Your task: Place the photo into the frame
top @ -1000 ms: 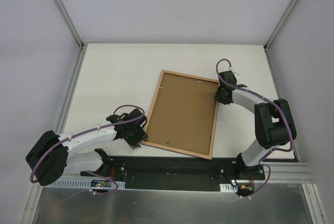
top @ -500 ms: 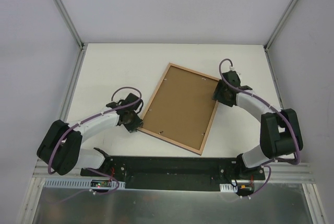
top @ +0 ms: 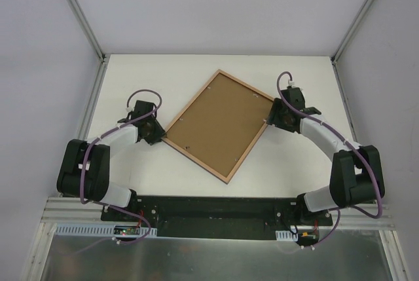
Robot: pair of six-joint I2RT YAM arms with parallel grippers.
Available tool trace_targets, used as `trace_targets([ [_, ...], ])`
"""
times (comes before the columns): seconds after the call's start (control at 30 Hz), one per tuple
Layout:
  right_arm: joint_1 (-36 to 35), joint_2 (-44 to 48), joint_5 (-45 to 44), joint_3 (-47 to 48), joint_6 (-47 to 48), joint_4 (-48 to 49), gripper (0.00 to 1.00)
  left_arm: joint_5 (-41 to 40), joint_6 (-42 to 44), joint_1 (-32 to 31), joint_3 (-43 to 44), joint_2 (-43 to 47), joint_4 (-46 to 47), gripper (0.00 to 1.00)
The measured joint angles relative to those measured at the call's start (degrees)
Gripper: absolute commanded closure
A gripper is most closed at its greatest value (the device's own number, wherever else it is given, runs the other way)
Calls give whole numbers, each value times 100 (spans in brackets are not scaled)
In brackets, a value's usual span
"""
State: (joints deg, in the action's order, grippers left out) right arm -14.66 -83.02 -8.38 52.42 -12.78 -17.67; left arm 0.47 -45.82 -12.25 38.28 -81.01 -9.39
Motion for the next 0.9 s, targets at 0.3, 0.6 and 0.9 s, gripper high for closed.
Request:
trace_targets([
  [0.3, 0, 262, 109, -223, 101, -26, 37, 470, -723, 55, -122, 186, 107, 37],
  [0.6, -2, 358, 179, -232, 116, -79, 36, -348, -2437, -1414, -245, 802, -813, 37],
  [0.9, -33, 557, 177, -232, 151, -199, 37, -815, -3635, -1825, 214, 271, -1309, 37],
])
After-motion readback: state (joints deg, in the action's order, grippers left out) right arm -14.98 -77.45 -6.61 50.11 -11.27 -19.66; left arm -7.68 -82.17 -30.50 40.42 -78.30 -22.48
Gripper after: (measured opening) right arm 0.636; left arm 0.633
